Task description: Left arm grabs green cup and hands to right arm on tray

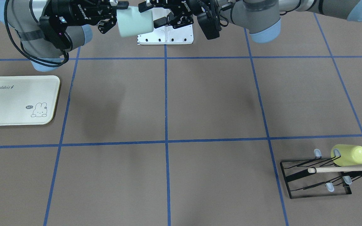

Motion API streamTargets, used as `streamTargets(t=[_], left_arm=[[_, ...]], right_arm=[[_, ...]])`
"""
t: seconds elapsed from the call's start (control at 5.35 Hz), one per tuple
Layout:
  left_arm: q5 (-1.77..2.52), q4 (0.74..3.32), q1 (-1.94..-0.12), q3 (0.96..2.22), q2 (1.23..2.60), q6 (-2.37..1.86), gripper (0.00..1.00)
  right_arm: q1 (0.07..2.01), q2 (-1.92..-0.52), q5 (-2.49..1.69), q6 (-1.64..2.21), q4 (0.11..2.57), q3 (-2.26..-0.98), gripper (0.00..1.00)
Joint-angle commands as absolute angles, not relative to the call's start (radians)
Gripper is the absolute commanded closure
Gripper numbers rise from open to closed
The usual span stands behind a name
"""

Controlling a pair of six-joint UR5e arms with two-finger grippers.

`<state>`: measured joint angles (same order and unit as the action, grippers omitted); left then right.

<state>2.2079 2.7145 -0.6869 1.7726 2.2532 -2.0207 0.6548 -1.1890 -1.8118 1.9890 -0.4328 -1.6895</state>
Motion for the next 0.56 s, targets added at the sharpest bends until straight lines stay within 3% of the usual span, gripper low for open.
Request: streamTargets(t=[0.0,0.37], left_arm=[[2.209,2.72,-0.693,1.773,2.25,-1.996,0.0],[2.229,2.709,-0.706,1.772,2.241,-1.991,0.0]], right_arm=[[0.664,-1.222,-1.813,1.991,-0.423,-1.701,1.0],[0.716,-1.267,-1.842,1.991,-0.334,-1.701,1.0]])
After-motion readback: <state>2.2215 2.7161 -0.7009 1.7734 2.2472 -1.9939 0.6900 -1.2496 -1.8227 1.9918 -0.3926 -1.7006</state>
